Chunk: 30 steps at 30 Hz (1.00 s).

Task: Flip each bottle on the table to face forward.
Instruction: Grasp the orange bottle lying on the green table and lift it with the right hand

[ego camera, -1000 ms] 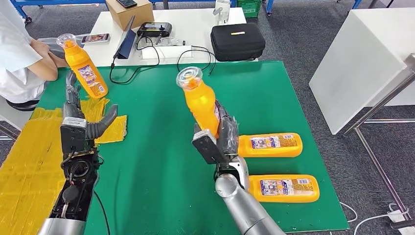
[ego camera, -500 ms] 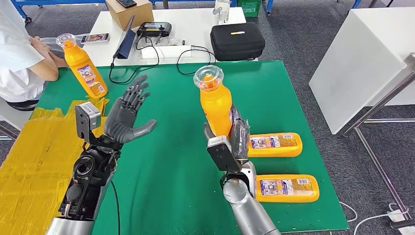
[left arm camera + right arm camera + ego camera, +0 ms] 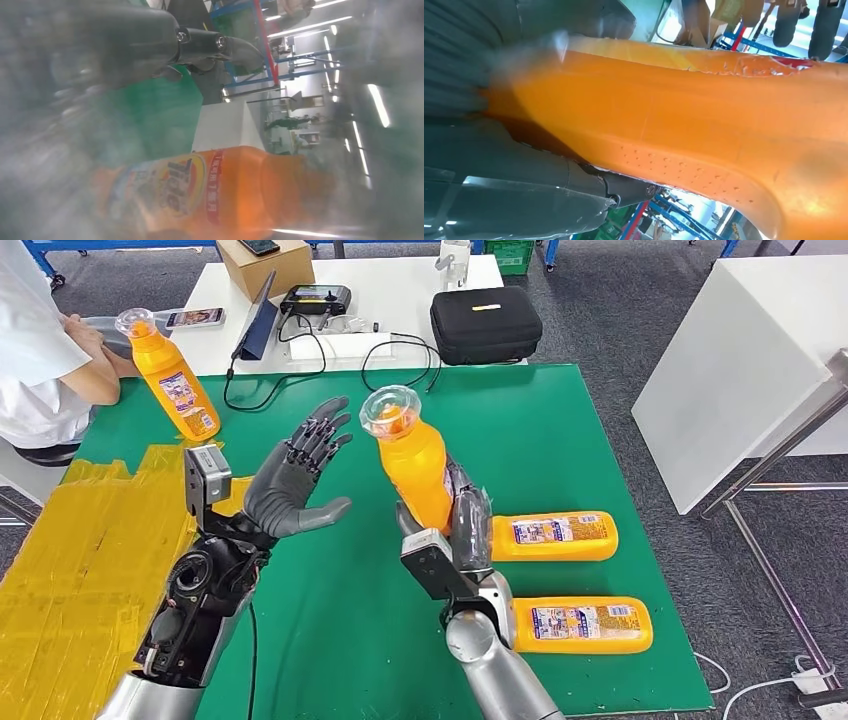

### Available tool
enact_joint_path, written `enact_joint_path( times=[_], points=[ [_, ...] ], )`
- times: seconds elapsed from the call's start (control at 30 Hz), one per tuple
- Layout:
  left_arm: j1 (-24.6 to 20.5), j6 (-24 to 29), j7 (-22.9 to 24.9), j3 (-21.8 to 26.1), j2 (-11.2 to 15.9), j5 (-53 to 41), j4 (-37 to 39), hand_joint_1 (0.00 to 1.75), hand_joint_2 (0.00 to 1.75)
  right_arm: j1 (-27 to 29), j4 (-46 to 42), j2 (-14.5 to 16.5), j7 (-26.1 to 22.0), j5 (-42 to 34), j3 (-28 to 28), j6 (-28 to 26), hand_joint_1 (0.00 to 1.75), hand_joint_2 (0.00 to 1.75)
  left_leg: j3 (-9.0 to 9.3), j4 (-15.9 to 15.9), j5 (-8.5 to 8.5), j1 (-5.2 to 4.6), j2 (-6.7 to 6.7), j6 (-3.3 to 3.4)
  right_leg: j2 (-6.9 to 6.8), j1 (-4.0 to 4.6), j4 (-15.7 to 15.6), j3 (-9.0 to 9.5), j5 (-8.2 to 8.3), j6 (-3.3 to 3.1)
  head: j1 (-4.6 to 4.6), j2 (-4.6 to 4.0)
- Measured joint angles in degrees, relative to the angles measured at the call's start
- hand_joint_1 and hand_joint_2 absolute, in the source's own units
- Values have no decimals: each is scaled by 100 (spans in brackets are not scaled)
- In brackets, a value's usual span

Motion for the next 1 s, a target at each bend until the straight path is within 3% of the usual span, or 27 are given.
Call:
enact_joint_path(
  times=[0.63,1.0],
  points=[
    [-59,-41,14,-629,81,220,31,0,175,-472,842,146,283,849,421,-463,175,175,-1,0,0,0,0,0,0,0,0,0,0,0,0,0],
    [-103,58,-68,-650,117,409,154,0,175,-638,1318,248,648,1447,883,-650,175,175,-1,0,0,2,1,0,0,2,0,-2,0,0,-1,0]
  ],
)
